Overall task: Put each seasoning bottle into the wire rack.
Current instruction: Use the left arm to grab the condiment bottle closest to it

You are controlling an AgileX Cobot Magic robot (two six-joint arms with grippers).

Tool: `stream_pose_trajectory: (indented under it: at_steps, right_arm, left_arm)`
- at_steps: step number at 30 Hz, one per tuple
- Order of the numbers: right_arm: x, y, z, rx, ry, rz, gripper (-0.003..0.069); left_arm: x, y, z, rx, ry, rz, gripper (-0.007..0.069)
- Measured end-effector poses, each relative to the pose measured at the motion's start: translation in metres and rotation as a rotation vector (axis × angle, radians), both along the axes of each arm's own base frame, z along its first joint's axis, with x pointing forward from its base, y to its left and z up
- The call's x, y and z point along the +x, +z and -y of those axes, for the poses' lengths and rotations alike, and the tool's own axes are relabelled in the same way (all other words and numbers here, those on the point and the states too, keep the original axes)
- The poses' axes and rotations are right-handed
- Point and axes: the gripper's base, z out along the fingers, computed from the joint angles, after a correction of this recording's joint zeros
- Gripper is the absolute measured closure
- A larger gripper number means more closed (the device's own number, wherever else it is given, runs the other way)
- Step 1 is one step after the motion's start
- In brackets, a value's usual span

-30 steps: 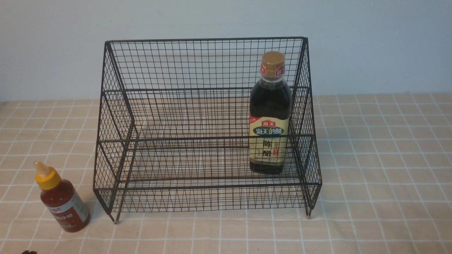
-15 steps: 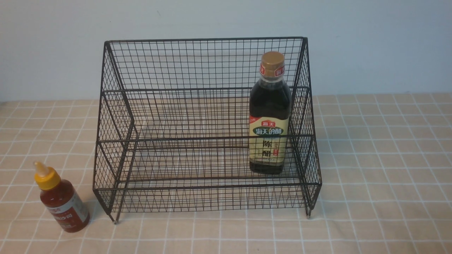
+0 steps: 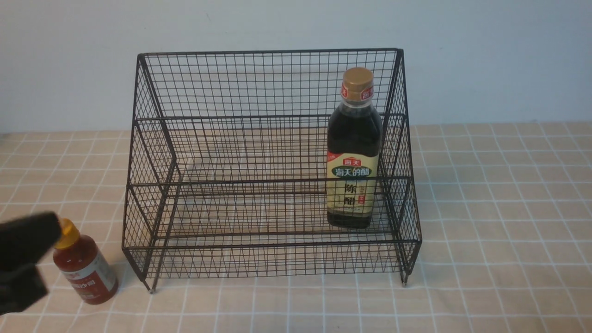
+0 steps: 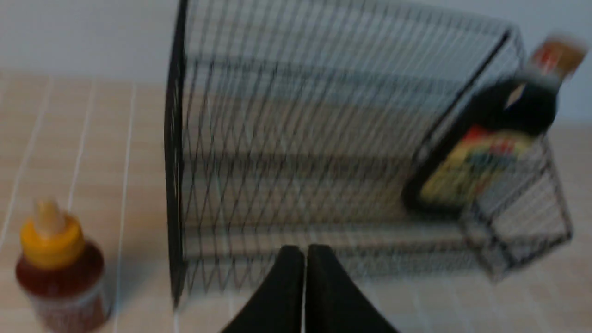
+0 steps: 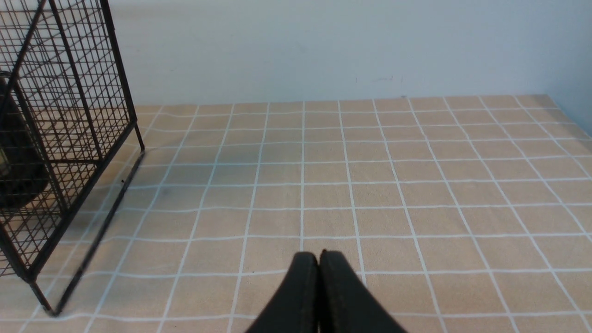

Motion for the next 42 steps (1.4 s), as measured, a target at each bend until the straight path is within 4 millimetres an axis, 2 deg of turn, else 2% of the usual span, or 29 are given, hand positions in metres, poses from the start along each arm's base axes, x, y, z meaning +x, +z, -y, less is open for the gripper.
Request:
stream_pose_trajectory:
  at_steps: [5, 6, 9, 15, 20, 23, 24, 25, 26, 30, 34, 38, 42]
  right_arm:
    - [0.000, 0.000, 0.000, 0.000, 0.000, 0.000, 0.0672]
    - [0.000, 0.000, 0.000, 0.000, 0.000, 0.000, 0.0672]
    - [0.000, 0.000, 0.000, 0.000, 0.000, 0.000, 0.0672]
    - [0.000, 0.000, 0.000, 0.001, 0.000, 0.000, 0.0672]
    - [0.000, 0.000, 0.000, 0.002, 0.000, 0.000, 0.0672]
    - [0.000, 0.000, 0.000, 0.002, 0.000, 0.000, 0.0672]
    - [0.000, 0.000, 0.000, 0.002, 0.000, 0.000, 0.0672]
    - [0.000, 0.000, 0.000, 0.002, 0.000, 0.000, 0.0672]
    - [0.000, 0.000, 0.000, 0.002, 0.000, 0.000, 0.0672]
    - [0.000, 0.000, 0.000, 0.002, 0.000, 0.000, 0.0672]
    - [0.000, 0.000, 0.000, 0.002, 0.000, 0.000, 0.0672]
    - [0.000, 0.000, 0.000, 0.002, 0.000, 0.000, 0.0672]
    - [0.000, 0.000, 0.000, 0.002, 0.000, 0.000, 0.0672]
  left_arm:
    - [0.039, -0.005, -0.005, 0.156, -0.030, -0.325, 0.0631]
    - [0.054, -0.005, -0.009, 0.198, -0.010, -0.405, 0.0631]
    - [0.079, -0.005, -0.019, 0.229, 0.047, -0.494, 0.0630]
    - [0.113, 0.000, -0.039, 0.234, 0.129, -0.540, 0.0629]
    - [0.122, -0.001, -0.043, 0.288, 0.105, -0.491, 0.0607]
    - [0.128, -0.001, -0.044, 0.294, 0.108, -0.452, 0.0529]
    - [0.130, -0.001, -0.045, 0.297, 0.111, -0.441, 0.0477]
    - [0.130, -0.002, -0.045, 0.299, 0.112, -0.441, 0.0468]
    - [0.133, -0.003, -0.046, 0.310, 0.113, -0.437, 0.0381]
    - [0.143, -0.015, -0.049, 0.339, 0.111, -0.470, 0.0145]
    - [0.157, -0.033, -0.050, 0.339, 0.103, -0.518, 0.0004]
    - [0.169, -0.051, -0.051, 0.337, 0.094, -0.574, -0.0022]
    - [0.176, -0.064, -0.052, 0.336, 0.087, -0.610, 0.0018]
